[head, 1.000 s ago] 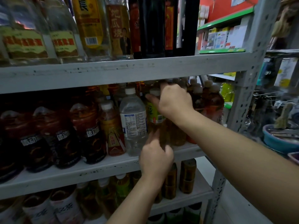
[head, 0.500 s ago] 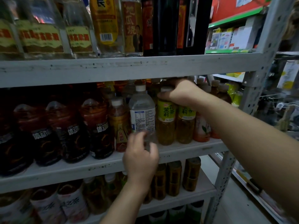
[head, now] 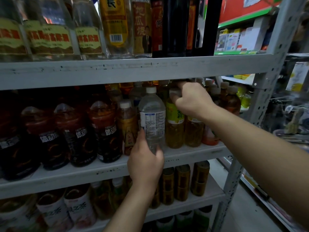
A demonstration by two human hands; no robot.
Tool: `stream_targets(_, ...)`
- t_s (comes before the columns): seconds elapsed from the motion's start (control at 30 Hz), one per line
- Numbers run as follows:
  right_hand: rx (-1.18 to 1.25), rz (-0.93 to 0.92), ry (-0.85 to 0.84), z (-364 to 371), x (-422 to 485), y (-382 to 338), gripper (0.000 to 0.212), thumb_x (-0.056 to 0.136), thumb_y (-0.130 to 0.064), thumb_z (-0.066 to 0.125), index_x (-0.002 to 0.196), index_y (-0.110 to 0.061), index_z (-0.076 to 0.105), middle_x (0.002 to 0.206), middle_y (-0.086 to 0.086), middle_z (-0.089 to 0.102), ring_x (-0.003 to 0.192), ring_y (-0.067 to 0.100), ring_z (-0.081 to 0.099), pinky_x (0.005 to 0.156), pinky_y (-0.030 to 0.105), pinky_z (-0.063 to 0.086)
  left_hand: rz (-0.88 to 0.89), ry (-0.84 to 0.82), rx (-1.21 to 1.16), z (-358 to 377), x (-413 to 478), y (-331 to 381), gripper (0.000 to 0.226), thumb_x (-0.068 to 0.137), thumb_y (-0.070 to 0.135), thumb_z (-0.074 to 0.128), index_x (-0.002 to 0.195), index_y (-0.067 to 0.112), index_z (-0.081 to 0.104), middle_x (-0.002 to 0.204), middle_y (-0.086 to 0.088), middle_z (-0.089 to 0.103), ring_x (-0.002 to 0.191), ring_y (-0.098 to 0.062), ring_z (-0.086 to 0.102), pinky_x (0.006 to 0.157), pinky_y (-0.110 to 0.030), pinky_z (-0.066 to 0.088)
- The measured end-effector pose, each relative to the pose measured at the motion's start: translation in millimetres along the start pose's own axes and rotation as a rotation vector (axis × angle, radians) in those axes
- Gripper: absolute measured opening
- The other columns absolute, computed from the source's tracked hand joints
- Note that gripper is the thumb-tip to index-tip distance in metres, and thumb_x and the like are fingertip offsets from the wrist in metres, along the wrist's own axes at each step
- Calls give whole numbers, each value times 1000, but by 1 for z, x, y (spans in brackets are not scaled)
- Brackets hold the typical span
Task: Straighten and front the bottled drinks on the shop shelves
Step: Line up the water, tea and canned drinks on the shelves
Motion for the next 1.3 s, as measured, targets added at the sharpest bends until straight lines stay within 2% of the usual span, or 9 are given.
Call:
stream_targets(0.13, -78, -211, 162, 2, -21, -46, 42, 90, -54, 41, 99, -18, 59, 85, 0, 54, 74, 22, 55, 59, 31, 40, 4, 1, -29, 0, -6, 7, 66, 82, 33, 58, 144, 25, 36, 130, 1, 58, 113, -18, 58, 87, -35, 53)
stream_targets(0.3, 39, -1, -9, 30, -4, -47, 64, 75, -76, 47, 101, -20, 61, 83, -4, 59, 71, 17, 56, 57, 29, 47, 39, -8, -68, 2, -19, 13, 61, 82, 27, 58, 141, 22, 43, 128, 1, 59, 113, -16, 58, 91, -30, 50)
stream_targets(0.4, 165, 82, -42, 32, 8, -45, 52, 69, -74, 58, 86, -25, 63, 75, -8, 58, 66, 12, 56, 55, 28, 47, 45, -33, -72, 8, -27, 15, 56, 82, 26, 57, 136, 16, 48, 124, -1, 61, 112, -16, 58, 90, -25, 45)
stream_targets(0.5, 281, 144, -117, 41, 15, -48, 39, 71, -56, 70, 94, -25, 63, 82, -7, 59, 73, 11, 57, 57, 27, 48, 25, -87, -62, 15, -33, 15, 54, 80, 28, 58, 132, 12, 53, 120, -3, 63, 111, -19, 59, 92, -29, 47)
stream_targets(0.63, 408, 247, -232, 54, 18, -42, 22, 83, -29, 68, 101, -17, 63, 90, 1, 62, 76, 14, 56, 53, 23, 43, 306, -111, -103, 15, -42, 42, 45, 78, 26, 55, 119, 9, 63, 109, -3, 67, 102, -16, 62, 95, -32, 50)
stream_targets(0.8, 460, 216, -239, 55, 10, -39, 36, 74, -40, 76, 104, -23, 64, 100, -3, 65, 87, 14, 60, 70, 28, 53, 111, -55, -86, 2, -13, 0, 55, 81, 33, 50, 134, 18, 52, 140, 1, 49, 132, -15, 40, 111, -31, 28)
stream_targets(0.9, 225, 134, -227, 63, 1, -48, 51, 62, -50, 81, 101, -24, 60, 95, -3, 63, 85, 16, 60, 73, 35, 56, 110, -114, -56, 2, 1, -10, 66, 78, 33, 49, 143, 24, 40, 151, 6, 34, 137, -8, 24, 110, -24, 14)
stream_targets(1.17, 249, 43, -465, 58, 13, -42, 64, 74, -33, 78, 131, -22, 50, 120, 0, 60, 106, 20, 59, 93, 37, 50, 161, -57, -56, -18, 33, -1, 71, 80, 26, 62, 141, 39, 27, 146, 13, 38, 118, -6, 47, 88, -22, 38)
stream_targets(1.3, 425, -22, -416, 43, 3, -37, 46, 85, -22, 67, 127, -31, 53, 120, -11, 60, 108, 12, 57, 89, 28, 49, 223, -47, 15, -28, 59, 31, 78, 82, 38, 64, 145, 35, 19, 146, 7, 39, 116, -17, 54, 79, -30, 50)
Point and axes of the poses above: each hand's wrist, its own x-axis towards the middle knuckle, its own z-axis out of the palm, y = z × x, the point moved 9 cm from there along x, towards the middle knuckle
